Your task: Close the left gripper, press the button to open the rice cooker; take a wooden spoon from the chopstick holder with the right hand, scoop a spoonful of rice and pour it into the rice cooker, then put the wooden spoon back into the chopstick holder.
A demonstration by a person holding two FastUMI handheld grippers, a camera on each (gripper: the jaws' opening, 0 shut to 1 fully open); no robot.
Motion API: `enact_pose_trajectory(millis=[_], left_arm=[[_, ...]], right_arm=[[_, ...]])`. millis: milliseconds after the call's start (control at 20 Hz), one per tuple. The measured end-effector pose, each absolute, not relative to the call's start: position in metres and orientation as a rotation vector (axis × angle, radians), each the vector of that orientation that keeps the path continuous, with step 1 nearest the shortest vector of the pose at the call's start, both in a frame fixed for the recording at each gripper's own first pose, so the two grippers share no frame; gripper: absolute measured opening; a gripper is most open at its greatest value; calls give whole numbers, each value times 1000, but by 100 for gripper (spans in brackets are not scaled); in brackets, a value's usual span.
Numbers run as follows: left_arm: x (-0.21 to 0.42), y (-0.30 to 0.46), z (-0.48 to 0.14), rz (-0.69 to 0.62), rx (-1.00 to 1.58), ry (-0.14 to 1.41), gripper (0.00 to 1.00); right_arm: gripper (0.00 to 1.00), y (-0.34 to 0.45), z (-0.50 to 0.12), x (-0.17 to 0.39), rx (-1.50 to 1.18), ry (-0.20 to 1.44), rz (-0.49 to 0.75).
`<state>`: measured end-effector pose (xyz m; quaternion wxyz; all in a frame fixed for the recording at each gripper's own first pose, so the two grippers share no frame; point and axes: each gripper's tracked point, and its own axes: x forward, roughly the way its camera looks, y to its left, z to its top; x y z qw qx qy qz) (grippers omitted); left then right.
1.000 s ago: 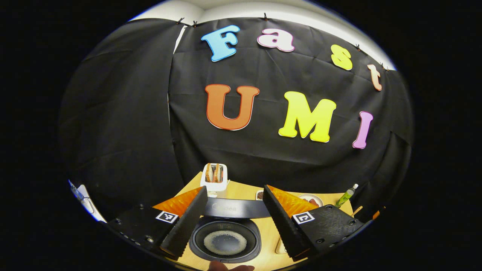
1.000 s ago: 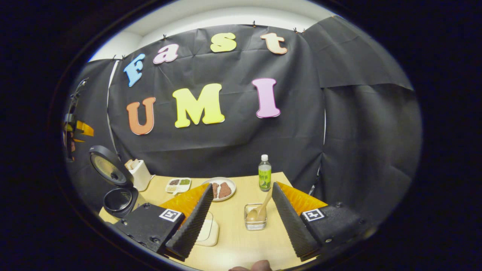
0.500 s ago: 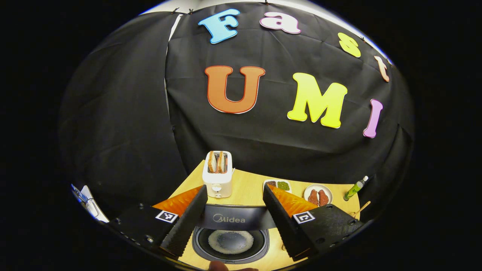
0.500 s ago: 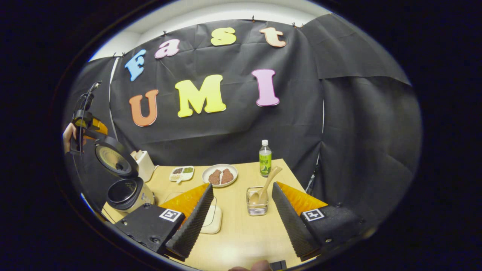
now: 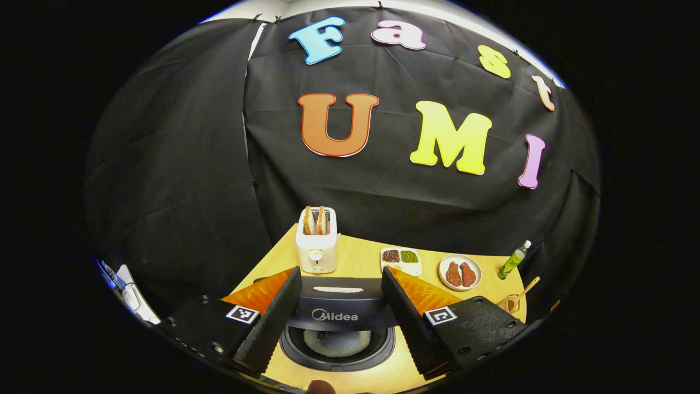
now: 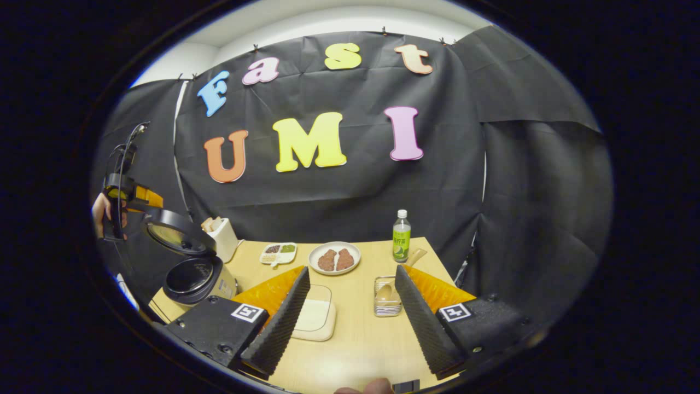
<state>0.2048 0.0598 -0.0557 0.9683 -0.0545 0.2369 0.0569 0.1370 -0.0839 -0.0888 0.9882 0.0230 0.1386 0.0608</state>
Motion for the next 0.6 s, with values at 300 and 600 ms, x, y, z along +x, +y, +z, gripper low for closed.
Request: enact_pose_trajectory(millis=[300,600], left_arm=[[149,47,-101,100,-103,502,94],[119,41,-139,94,-153,523,94]], right_arm=[[100,-55,-91,125,18,289,173],[100,-37,-92,110,-4,297,197]])
